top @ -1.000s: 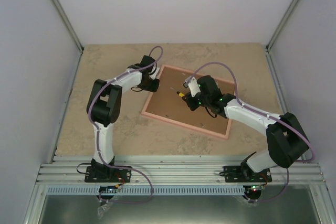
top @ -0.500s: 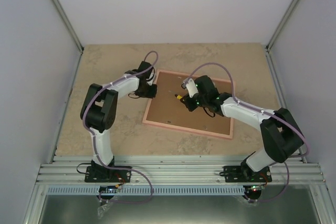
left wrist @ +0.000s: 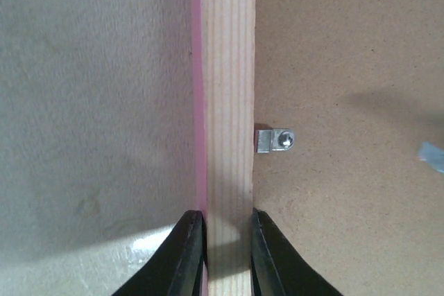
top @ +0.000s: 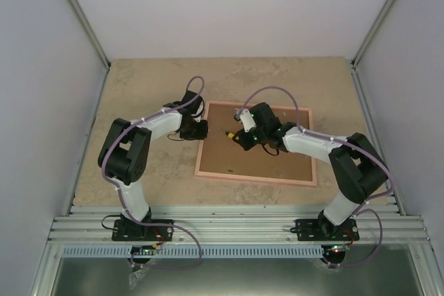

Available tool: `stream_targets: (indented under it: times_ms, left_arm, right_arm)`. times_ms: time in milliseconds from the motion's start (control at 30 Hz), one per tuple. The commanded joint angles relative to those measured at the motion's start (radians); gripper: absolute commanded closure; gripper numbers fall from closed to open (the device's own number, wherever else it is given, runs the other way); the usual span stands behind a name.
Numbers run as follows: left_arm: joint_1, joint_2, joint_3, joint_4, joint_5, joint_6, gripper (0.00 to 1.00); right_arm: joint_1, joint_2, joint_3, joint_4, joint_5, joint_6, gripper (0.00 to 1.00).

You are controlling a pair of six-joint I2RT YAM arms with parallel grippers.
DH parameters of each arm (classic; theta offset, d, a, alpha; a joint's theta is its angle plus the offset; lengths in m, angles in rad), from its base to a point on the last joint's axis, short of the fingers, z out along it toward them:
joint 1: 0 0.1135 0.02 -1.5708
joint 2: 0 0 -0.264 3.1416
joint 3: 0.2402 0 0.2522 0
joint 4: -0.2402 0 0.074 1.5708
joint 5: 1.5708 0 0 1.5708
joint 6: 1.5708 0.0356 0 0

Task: Take the photo out of the frame

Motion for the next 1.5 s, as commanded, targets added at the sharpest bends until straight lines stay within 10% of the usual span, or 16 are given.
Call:
stream_targets:
  times_ms: [0, 1467]
  left_arm:
    - [-0.010, -0.023, -0.056, -0.003, 0.095, -0.069, 0.82]
    - [-0.010, -0.046, -0.131, 0.025, 0.153, -0.099, 0.94]
  right_arm:
    - [0.024, 0.033, 0.013, 0.061, -0.039, 0.050, 0.99]
    - [0.105, 0.160, -0.001, 0.209, 0.019, 0.230, 1.00]
